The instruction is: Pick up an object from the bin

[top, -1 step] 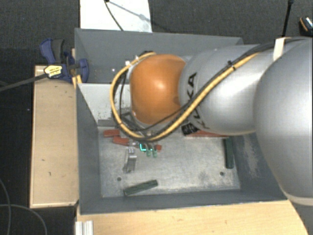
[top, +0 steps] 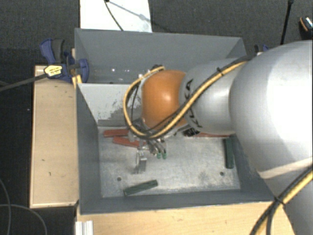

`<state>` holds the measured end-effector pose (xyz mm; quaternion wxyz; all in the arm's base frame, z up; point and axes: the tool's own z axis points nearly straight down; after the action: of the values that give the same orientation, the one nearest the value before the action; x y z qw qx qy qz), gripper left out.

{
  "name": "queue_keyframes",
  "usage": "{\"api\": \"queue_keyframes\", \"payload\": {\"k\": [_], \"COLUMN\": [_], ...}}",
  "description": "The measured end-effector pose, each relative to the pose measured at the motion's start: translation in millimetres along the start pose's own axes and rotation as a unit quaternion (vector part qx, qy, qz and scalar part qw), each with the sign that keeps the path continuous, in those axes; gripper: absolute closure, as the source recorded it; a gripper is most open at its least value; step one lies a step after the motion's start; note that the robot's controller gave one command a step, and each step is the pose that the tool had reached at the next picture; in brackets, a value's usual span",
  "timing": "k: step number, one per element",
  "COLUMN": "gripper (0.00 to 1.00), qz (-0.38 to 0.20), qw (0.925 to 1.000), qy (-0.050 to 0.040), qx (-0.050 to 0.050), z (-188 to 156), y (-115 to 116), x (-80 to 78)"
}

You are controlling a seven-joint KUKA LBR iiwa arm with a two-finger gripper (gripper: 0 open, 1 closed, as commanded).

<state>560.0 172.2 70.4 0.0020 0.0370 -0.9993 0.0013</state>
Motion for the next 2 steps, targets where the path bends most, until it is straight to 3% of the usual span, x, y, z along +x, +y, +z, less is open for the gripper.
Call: {"api": "queue_keyframes", "payload": {"k": [1, 2], "gripper": [0.0, 1.0], "qz": [0.02, 0.021], "qw": [0.9998, 0.9998], "qy": [-0.0014, -0.0014], "qx": [0.0, -0.002], "z": [0.1, -0.3], "y": [-46.6, -42.7], "x": [-6.6, -6.3]}}
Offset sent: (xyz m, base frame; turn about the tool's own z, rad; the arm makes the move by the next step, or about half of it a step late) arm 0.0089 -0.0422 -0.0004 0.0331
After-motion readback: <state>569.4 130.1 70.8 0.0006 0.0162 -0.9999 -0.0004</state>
